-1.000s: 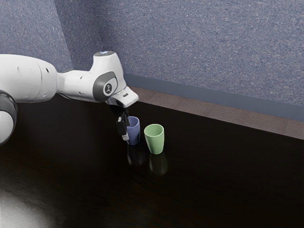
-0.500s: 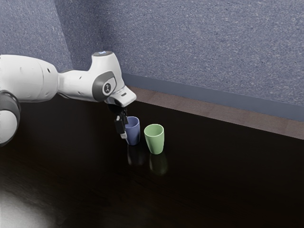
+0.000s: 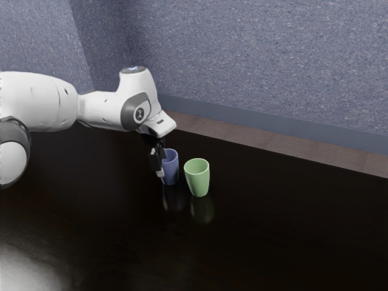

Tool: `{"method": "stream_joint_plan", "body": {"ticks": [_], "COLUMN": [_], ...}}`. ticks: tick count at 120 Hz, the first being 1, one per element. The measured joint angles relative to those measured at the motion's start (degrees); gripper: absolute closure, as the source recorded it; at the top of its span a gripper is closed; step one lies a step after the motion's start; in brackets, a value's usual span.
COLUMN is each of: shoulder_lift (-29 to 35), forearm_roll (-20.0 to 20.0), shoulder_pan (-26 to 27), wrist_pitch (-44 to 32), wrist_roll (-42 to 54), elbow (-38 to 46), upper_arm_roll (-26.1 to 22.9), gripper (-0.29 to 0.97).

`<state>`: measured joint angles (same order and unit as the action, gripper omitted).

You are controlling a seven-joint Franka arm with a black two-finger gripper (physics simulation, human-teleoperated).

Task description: Place the left cup onto the right cup

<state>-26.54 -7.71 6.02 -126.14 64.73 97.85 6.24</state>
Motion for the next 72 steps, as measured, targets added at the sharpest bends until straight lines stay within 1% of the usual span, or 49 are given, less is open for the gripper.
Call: {"method": "stream_joint_plan", "body": {"ticks": [57,72], "shoulder_lift": [-2.82,-3.07], "forearm_roll": [-0.03,-0.14], "shoulder_pan": [0.14,0.20], "wrist_pitch": [-0.23,-0.95], "wrist_roll": [0.35,0.39], "elbow": [-2.54,-2.47], "upper_arm_roll": [0.00,0.00], "gripper": [0.02,0.06]}}
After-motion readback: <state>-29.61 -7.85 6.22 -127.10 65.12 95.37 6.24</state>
